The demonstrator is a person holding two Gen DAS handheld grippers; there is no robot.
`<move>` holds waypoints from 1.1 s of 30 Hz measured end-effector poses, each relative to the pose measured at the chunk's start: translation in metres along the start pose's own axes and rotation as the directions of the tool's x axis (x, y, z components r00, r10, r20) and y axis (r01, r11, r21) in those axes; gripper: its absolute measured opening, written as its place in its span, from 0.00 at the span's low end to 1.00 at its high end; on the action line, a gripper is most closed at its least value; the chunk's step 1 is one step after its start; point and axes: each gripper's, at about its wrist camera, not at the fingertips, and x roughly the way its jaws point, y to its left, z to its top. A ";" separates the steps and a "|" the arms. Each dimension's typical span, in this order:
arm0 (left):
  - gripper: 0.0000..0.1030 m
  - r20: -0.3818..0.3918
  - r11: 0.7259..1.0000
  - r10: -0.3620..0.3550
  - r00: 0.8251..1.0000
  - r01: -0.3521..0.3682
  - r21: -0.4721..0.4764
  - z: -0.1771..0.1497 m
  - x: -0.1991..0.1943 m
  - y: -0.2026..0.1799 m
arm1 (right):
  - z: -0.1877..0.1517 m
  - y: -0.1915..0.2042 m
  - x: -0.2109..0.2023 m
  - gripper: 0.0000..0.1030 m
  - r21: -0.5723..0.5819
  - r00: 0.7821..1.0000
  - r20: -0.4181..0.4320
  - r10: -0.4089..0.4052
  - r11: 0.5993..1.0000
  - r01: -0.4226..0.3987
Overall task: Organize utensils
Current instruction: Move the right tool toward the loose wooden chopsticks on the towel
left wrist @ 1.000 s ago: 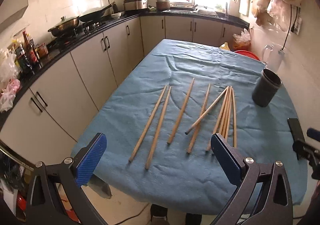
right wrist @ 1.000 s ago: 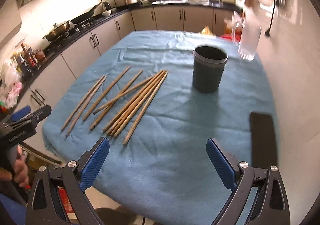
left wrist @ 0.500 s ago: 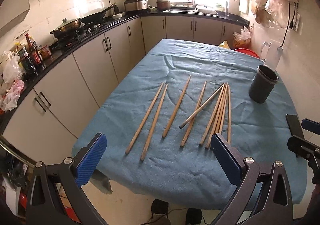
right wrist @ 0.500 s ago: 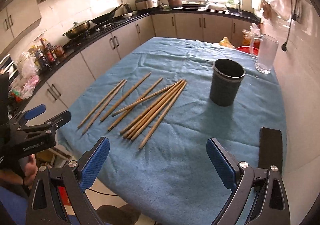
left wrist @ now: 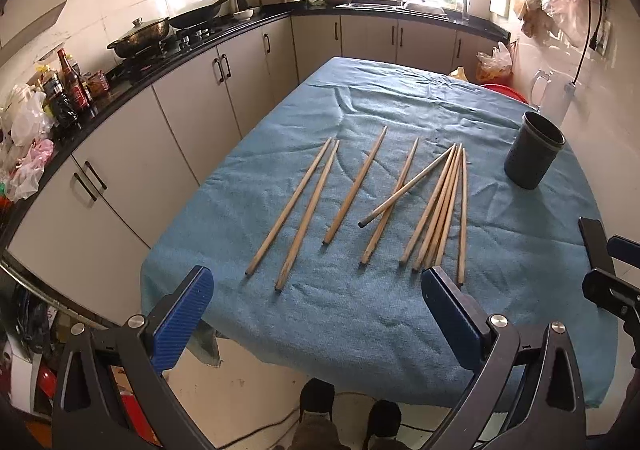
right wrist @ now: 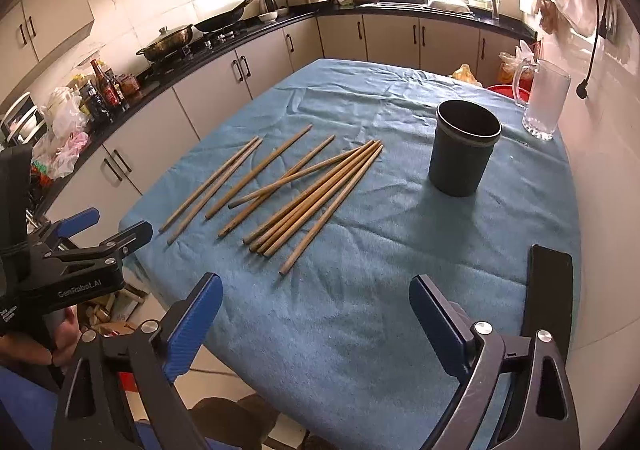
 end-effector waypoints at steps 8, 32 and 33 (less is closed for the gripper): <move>1.00 -0.002 1.000 -0.002 1.000 0.002 0.027 0.004 0.001 -0.005 | -0.001 -0.006 0.003 0.94 0.028 1.000 -0.010 0.003 1.000 -0.003; 1.00 0.000 0.994 -0.051 0.999 0.050 0.099 0.040 0.026 0.020 | 0.019 -0.004 0.029 0.91 0.151 0.999 -0.028 -0.022 0.988 0.026; 1.00 0.000 0.993 -0.056 0.998 0.056 0.100 0.042 0.027 0.022 | 0.021 -0.003 0.030 0.91 0.156 0.999 -0.028 -0.024 0.987 0.028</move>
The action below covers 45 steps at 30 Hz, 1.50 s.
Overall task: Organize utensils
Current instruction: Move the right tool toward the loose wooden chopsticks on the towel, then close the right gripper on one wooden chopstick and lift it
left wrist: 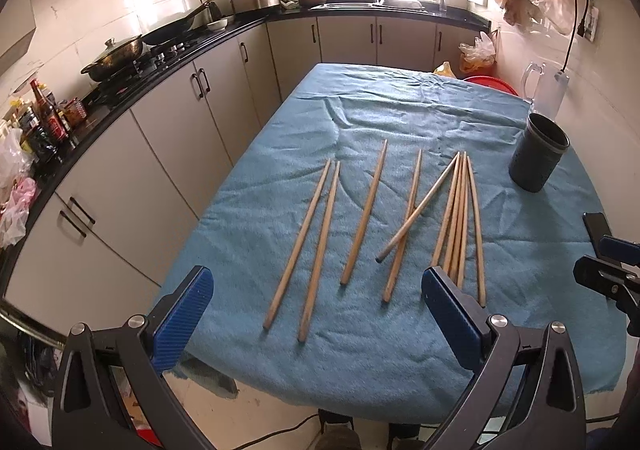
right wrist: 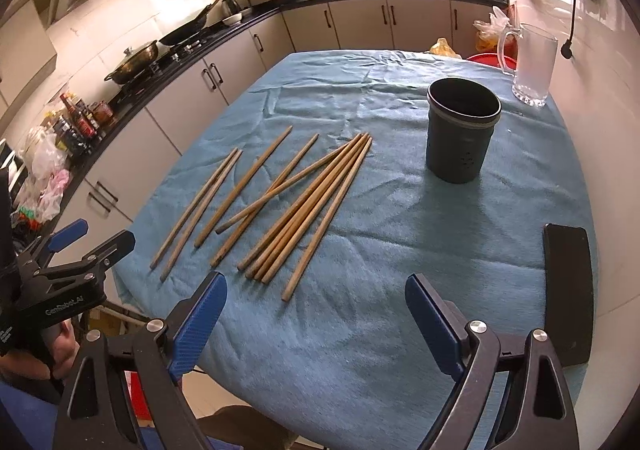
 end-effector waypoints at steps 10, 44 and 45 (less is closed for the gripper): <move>1.00 -0.022 0.997 -0.072 0.997 0.072 -0.025 0.020 0.026 0.029 | 0.013 -0.002 0.017 0.72 0.089 1.000 -0.020 -0.022 0.996 0.024; 0.32 -0.310 0.905 -0.421 0.852 0.415 -0.090 0.084 0.162 0.099 | 0.121 -0.045 0.190 0.07 0.280 0.912 -0.370 -0.176 0.915 0.291; 0.32 -0.311 0.904 -0.425 0.850 0.418 -0.092 0.085 0.163 0.099 | 0.121 -0.045 0.190 0.07 0.288 0.912 -0.371 -0.174 0.912 0.291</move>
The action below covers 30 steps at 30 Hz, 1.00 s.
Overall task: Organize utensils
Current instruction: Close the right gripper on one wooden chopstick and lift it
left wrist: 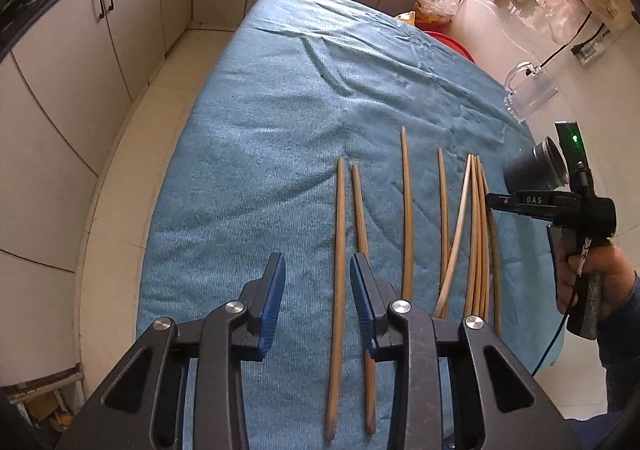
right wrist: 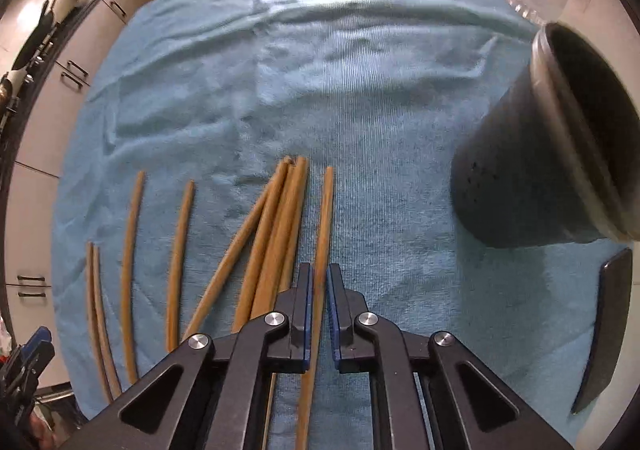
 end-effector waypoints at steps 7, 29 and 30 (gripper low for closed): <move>0.32 -0.053 0.999 -0.023 0.998 0.025 0.045 0.014 0.025 -0.015 | 0.008 0.011 0.003 0.07 -0.052 0.999 0.002 -0.044 0.998 0.044; 0.05 -0.085 0.981 0.122 0.989 -0.106 0.165 0.041 0.079 -0.041 | -0.012 -0.003 -0.030 0.06 -0.019 0.995 0.079 0.057 0.998 -0.055; 0.05 -0.085 0.984 0.099 0.991 -0.085 0.155 0.041 0.078 -0.039 | -0.014 -0.002 -0.033 0.06 -0.018 0.994 0.089 0.068 0.998 -0.067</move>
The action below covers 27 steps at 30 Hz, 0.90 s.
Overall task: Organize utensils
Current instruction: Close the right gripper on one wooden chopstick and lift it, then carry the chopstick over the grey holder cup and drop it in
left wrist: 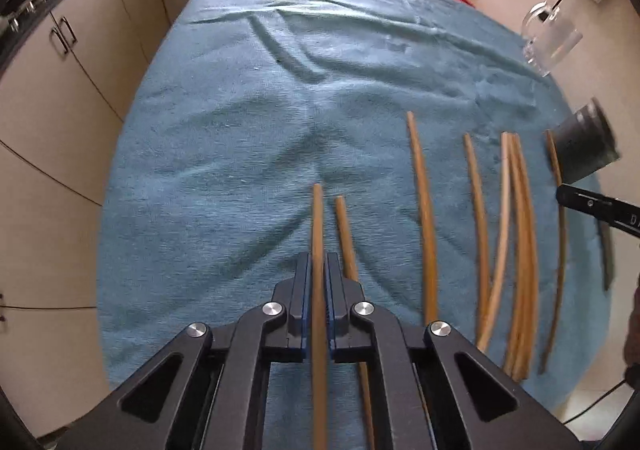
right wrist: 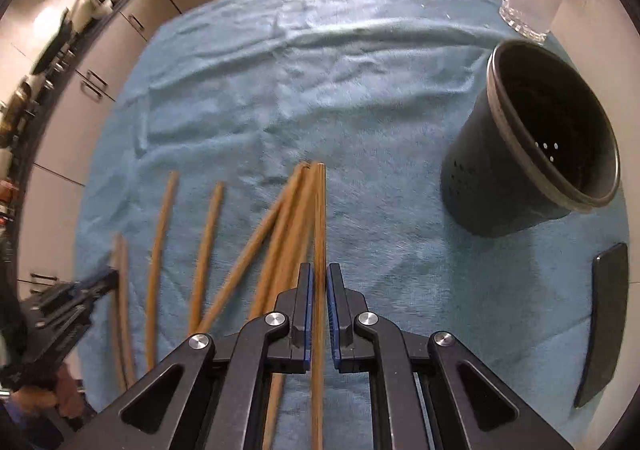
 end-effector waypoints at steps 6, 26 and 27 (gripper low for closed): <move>0.05 0.120 0.997 -0.074 0.990 0.076 -0.012 -0.002 -0.035 0.000 | -0.009 0.001 -0.035 0.06 0.017 0.995 0.088 0.054 0.998 -0.055; 0.05 0.418 0.998 -0.041 0.908 0.058 -0.027 -0.032 -0.164 -0.051 | -0.051 -0.009 -0.128 0.06 -0.095 0.910 0.361 0.202 0.979 -0.180; 0.05 0.428 0.998 -0.039 0.903 0.057 -0.029 -0.033 -0.168 -0.057 | -0.051 -0.012 -0.131 0.06 -0.100 0.907 0.364 0.210 0.977 -0.186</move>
